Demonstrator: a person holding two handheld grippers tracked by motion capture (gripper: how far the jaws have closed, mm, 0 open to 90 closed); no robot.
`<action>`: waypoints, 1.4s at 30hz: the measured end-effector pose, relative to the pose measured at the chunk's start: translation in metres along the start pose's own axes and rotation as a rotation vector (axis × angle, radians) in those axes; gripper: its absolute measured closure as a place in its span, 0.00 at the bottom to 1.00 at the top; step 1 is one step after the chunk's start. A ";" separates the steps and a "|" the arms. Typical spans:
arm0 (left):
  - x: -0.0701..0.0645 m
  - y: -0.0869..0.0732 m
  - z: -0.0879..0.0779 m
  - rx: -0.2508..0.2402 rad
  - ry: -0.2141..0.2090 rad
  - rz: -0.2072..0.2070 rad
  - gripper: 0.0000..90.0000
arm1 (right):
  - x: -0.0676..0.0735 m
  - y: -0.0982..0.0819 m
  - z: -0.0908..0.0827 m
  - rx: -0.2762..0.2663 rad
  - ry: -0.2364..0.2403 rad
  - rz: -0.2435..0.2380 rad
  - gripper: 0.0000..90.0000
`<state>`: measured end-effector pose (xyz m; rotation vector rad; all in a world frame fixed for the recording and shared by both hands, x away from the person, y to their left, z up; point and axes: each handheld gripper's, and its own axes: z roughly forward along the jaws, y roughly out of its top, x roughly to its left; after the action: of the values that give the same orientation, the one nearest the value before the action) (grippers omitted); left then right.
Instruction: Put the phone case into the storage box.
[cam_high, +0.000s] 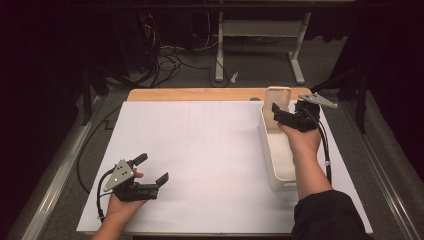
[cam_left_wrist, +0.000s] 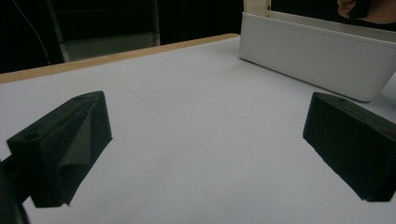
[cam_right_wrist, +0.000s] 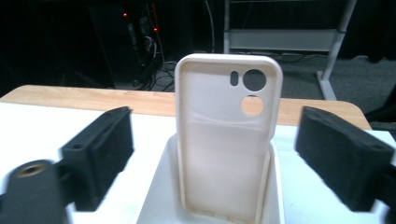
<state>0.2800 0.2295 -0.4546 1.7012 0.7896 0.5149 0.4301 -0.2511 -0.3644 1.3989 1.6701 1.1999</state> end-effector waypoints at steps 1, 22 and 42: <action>0.000 0.000 0.000 0.000 0.000 0.000 0.02 | 0.000 -0.001 0.000 0.003 0.008 -0.005 0.06; 0.002 -0.001 0.000 0.022 0.015 0.001 0.02 | 0.006 -0.012 -0.029 0.005 0.116 -0.085 0.00; 0.007 -0.001 -0.003 0.038 0.045 -0.009 0.02 | 0.009 -0.024 -0.072 -0.047 0.223 -0.147 0.00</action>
<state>0.2823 0.2365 -0.4550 1.7256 0.8441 0.5371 0.3547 -0.2596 -0.3591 1.1260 1.8479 1.3405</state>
